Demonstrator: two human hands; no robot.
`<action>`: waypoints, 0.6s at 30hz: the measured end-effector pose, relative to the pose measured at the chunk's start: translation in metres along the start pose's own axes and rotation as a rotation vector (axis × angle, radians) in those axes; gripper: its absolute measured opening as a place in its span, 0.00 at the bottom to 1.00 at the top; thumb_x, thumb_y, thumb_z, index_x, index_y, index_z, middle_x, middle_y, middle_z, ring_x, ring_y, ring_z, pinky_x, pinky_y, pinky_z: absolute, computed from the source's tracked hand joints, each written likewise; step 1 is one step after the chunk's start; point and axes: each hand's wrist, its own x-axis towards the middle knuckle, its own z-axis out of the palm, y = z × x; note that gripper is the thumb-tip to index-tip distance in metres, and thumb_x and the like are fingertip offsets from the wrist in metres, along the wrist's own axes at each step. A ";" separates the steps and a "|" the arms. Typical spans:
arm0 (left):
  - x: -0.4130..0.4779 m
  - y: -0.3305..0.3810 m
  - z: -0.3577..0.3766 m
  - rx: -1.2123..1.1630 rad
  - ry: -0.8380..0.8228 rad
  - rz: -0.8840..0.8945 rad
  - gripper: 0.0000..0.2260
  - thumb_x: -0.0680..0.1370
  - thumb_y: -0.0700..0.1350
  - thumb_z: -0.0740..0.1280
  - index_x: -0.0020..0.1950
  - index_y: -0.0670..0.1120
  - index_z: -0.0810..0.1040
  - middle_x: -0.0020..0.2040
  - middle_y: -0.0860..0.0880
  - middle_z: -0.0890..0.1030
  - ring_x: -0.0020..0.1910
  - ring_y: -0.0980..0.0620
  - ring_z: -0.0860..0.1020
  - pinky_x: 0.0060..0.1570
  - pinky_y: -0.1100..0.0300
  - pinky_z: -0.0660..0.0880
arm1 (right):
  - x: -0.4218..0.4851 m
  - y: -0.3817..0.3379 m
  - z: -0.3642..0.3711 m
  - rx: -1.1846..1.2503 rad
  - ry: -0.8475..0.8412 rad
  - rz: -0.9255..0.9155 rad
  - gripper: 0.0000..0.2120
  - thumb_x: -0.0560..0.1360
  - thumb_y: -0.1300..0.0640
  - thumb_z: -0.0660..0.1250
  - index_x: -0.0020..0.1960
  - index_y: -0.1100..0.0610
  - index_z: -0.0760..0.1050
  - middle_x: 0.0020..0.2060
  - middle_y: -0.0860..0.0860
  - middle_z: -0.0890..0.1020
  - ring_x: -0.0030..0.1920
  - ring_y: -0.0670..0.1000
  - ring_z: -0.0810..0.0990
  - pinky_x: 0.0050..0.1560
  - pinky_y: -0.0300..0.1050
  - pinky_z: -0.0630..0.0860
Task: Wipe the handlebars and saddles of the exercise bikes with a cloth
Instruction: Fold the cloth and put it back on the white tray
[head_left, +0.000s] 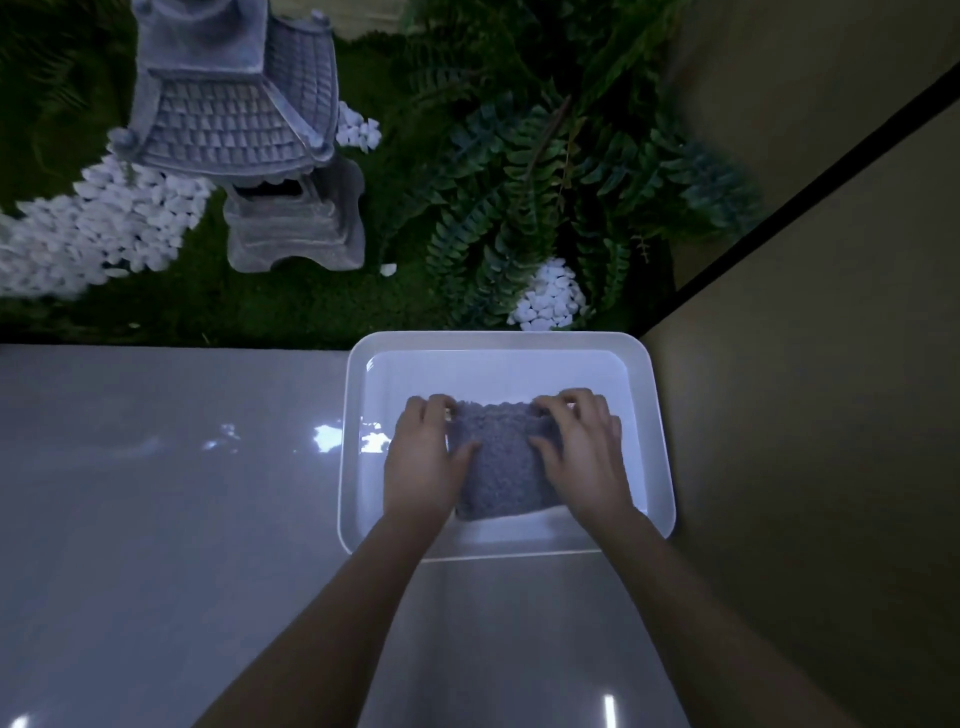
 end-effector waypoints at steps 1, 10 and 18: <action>0.004 0.002 0.001 0.042 -0.022 0.031 0.15 0.73 0.45 0.72 0.58 0.46 0.74 0.55 0.47 0.73 0.54 0.47 0.73 0.53 0.51 0.73 | 0.004 -0.001 0.000 -0.037 -0.041 -0.049 0.16 0.73 0.57 0.68 0.61 0.53 0.76 0.57 0.53 0.72 0.60 0.54 0.68 0.58 0.48 0.62; 0.004 0.005 0.001 0.261 -0.051 0.204 0.06 0.69 0.36 0.69 0.44 0.42 0.76 0.49 0.43 0.73 0.50 0.42 0.70 0.45 0.53 0.63 | 0.005 -0.005 0.003 -0.037 0.000 -0.146 0.10 0.64 0.69 0.67 0.41 0.57 0.73 0.47 0.53 0.74 0.52 0.56 0.71 0.48 0.48 0.61; 0.018 0.010 -0.012 -0.262 -0.158 -0.019 0.10 0.71 0.34 0.68 0.44 0.48 0.74 0.35 0.56 0.75 0.35 0.62 0.74 0.31 0.69 0.66 | 0.007 0.006 -0.013 0.247 -0.025 -0.012 0.12 0.70 0.61 0.70 0.46 0.49 0.69 0.36 0.42 0.72 0.46 0.49 0.73 0.45 0.42 0.55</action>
